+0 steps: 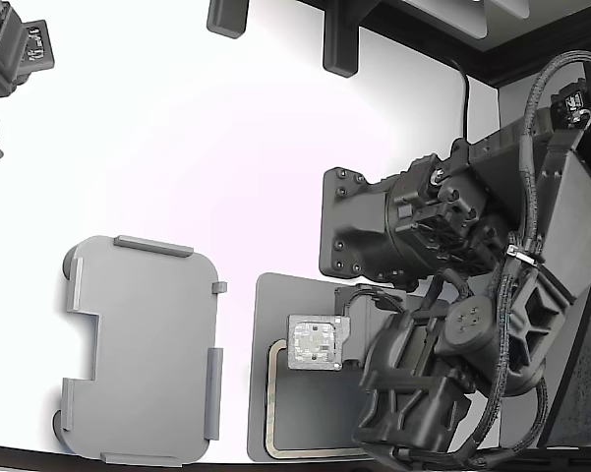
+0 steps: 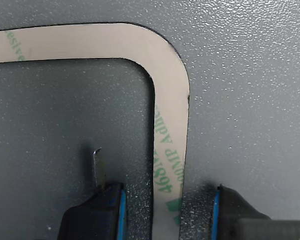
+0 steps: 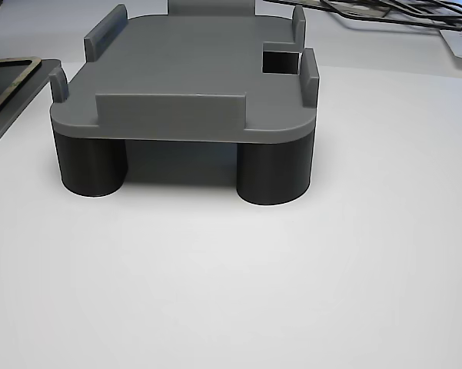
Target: Move top rectangular frame to the holder.
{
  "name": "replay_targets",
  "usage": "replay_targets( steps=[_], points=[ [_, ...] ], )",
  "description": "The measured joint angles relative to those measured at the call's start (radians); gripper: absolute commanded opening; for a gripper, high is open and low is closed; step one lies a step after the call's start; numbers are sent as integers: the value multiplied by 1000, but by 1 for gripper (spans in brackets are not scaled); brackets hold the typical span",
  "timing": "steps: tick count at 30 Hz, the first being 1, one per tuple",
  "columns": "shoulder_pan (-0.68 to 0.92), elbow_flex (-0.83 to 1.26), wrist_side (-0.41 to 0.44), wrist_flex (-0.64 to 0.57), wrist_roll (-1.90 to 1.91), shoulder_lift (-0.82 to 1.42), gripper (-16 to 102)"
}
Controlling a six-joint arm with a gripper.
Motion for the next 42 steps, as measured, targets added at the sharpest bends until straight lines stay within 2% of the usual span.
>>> replay_targets(
  steps=[8,14,19,21,22,29,37,42],
  points=[
    [0,-3,-2,15,2,-17,48],
    [0,-3,3,9,2,-17,34],
    [0,0,6,8,9,-17,7],
    [0,-9,6,23,15,-21,-7],
    [0,-17,8,31,18,-25,-10],
    [0,-133,12,129,92,-29,-11],
    [-64,-468,32,370,374,-107,-11],
    [-133,-641,57,385,586,-138,-11]
  ],
)
